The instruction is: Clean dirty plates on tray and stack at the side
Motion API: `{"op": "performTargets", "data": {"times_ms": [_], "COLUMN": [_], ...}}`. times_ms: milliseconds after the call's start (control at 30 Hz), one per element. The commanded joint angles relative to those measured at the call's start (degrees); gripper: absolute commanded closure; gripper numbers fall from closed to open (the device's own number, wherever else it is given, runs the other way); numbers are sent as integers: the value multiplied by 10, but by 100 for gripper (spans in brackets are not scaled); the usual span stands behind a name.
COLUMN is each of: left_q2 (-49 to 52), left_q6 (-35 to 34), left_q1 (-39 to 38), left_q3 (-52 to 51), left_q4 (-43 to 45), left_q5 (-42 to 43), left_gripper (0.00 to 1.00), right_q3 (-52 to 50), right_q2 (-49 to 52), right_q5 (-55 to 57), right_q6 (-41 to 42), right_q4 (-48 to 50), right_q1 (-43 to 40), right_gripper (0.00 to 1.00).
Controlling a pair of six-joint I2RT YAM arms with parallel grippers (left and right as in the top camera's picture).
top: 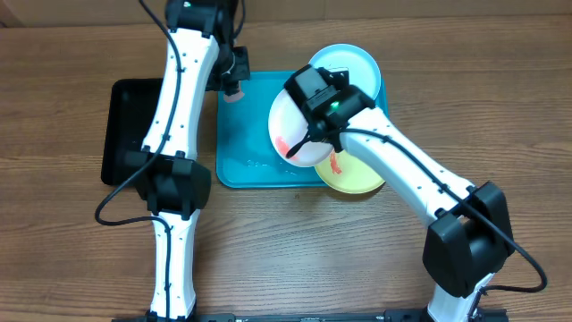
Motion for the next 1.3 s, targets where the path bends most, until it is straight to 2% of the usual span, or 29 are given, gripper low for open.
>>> {"op": "performTargets", "data": {"times_ms": [0,233,467,767,867,1000,1267], "left_q2": [-6,-6,-6,-6,-5,-6,-5], "left_q6": [1,28,44,43,43,43,41], "left_q1": [34,79,74,76,76,76,68], "left_q3": [11,19,19,19,19,19,19], "left_q4": [-5,-7,-7,-3,-3,-3,-3], "left_q5": [60,176,174,169,158,155,144], "left_gripper": [96,96,96,96,96,96,96], "right_q3": [3,3,3,3,3,3,3], "right_q2": [-32,-32,-32,-32,-32,-32,-39], "right_q5": [156,359,546,568,544,455,115], "right_q6": [-1,1,1,1,1,1,9], "right_q4": [7,41,126,133,132,114,43], "right_q1": [29,87,150,168,167,166,98], "right_gripper": [96,96,96,96,96,96,96]}}
